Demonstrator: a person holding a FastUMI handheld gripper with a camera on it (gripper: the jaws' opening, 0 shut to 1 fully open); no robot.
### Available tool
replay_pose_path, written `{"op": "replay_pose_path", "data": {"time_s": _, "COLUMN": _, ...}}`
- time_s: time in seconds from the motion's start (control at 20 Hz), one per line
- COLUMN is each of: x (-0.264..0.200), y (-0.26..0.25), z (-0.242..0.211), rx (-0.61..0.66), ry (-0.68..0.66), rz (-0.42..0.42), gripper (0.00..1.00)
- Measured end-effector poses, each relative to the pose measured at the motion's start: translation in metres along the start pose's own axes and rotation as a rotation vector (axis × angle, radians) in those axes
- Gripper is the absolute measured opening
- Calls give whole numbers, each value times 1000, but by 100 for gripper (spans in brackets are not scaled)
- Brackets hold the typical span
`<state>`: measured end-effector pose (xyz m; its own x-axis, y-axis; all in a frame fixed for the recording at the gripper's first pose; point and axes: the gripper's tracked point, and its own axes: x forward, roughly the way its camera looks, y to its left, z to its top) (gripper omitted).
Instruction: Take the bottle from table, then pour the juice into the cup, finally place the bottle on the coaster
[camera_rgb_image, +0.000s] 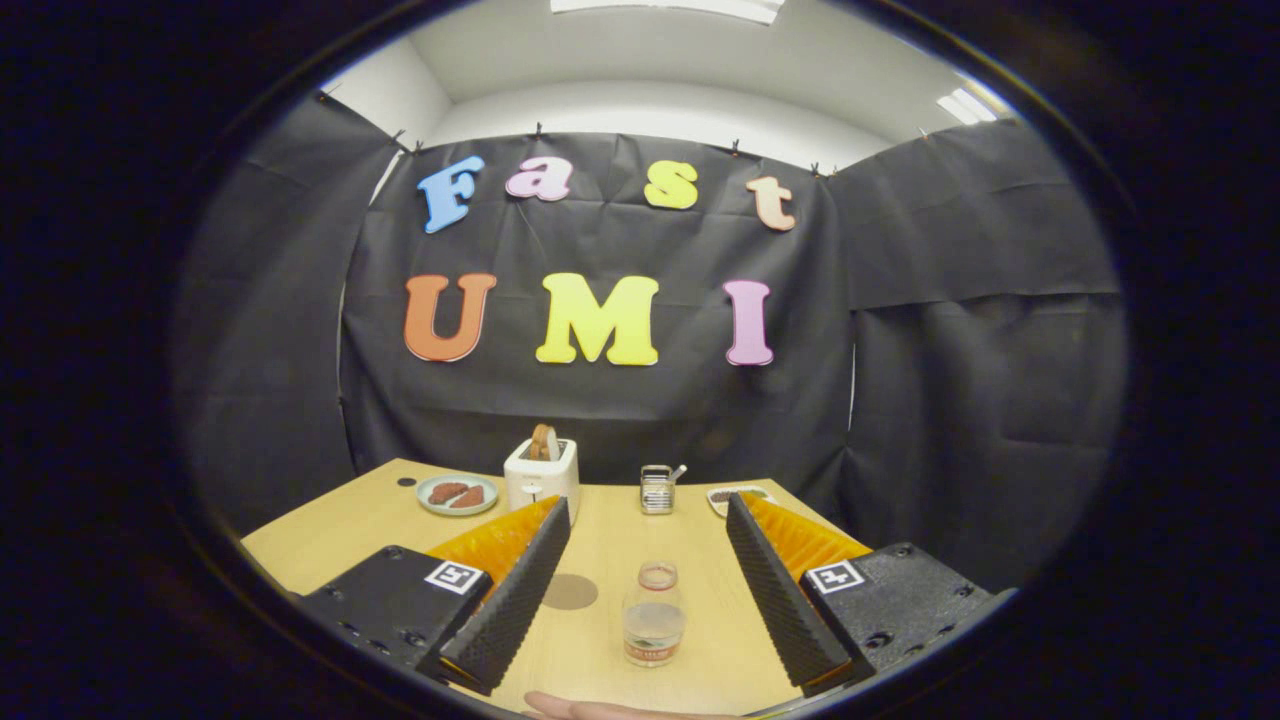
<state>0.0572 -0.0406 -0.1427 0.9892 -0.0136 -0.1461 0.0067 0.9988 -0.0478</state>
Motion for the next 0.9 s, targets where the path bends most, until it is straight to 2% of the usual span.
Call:
{"op": "replay_pose_path", "data": {"time_s": 0.7, "x": 29, "y": -1, "z": -79, "rx": -38, "ry": 73, "rz": 14, "gripper": 100}}
{"op": "replay_pose_path", "data": {"time_s": 0.9, "x": 38, "y": -4, "z": -101, "rx": 15, "ry": 99, "rz": 25, "gripper": 100}}
